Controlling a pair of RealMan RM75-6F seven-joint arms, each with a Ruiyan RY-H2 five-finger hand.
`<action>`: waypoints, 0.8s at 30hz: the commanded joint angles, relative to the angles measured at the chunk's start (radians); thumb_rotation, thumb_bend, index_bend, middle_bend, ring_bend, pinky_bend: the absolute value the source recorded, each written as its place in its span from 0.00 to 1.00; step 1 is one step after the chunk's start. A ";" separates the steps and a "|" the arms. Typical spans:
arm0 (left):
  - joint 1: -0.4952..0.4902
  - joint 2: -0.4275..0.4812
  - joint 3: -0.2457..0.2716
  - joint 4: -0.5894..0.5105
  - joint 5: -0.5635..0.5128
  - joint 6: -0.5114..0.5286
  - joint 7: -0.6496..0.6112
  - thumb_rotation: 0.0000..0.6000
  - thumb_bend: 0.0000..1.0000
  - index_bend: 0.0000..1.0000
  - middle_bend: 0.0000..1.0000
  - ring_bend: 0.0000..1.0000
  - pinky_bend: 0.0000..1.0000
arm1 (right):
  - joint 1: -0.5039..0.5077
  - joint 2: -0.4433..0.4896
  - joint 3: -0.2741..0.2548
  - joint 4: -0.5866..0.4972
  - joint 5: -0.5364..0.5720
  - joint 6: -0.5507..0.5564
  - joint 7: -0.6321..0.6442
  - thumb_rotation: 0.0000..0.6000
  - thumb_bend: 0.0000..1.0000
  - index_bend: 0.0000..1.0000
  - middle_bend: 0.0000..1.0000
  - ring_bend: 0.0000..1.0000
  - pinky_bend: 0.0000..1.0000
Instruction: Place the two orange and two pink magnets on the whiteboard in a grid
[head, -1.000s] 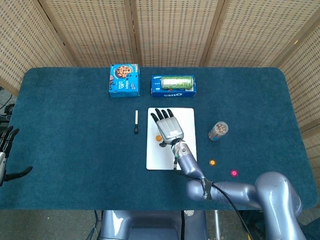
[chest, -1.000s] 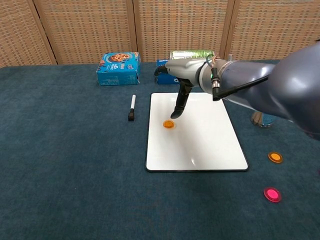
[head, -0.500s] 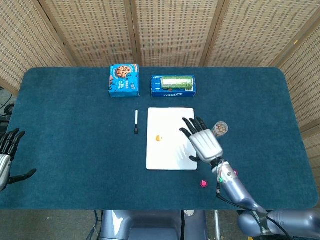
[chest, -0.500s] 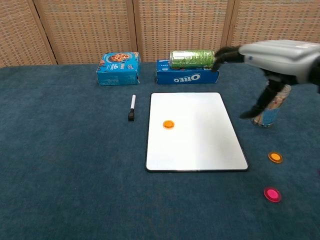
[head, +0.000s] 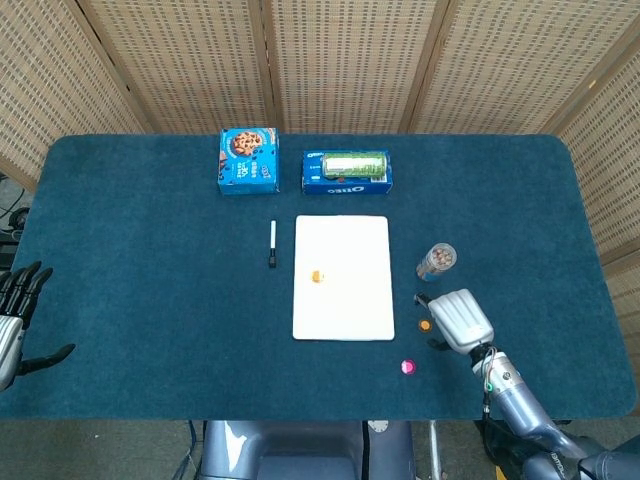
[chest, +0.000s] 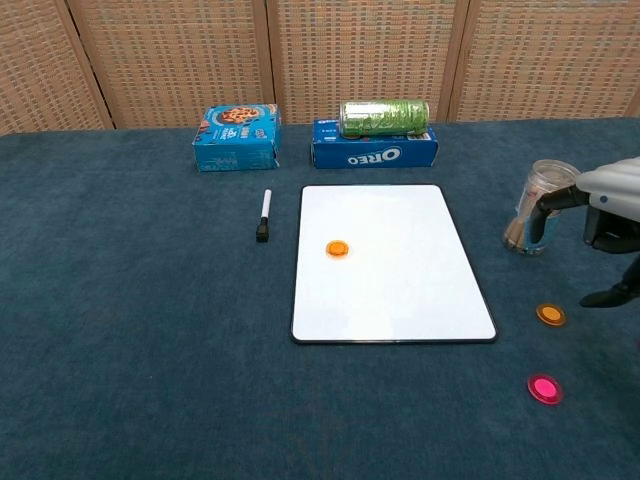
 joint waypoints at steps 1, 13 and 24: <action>-0.001 0.000 -0.001 -0.001 -0.003 -0.002 0.001 1.00 0.00 0.00 0.00 0.00 0.00 | 0.009 -0.037 0.043 0.021 0.103 -0.057 -0.080 1.00 0.21 0.36 0.97 0.94 1.00; -0.002 0.006 -0.002 -0.004 -0.008 -0.006 -0.008 1.00 0.00 0.00 0.00 0.00 0.00 | -0.002 -0.126 0.087 0.060 0.161 -0.061 -0.181 1.00 0.30 0.44 0.97 0.94 1.00; -0.002 0.009 0.001 -0.003 0.001 -0.005 -0.019 1.00 0.00 0.00 0.00 0.00 0.00 | -0.024 -0.146 0.078 0.106 0.146 -0.078 -0.196 1.00 0.31 0.44 0.97 0.94 1.00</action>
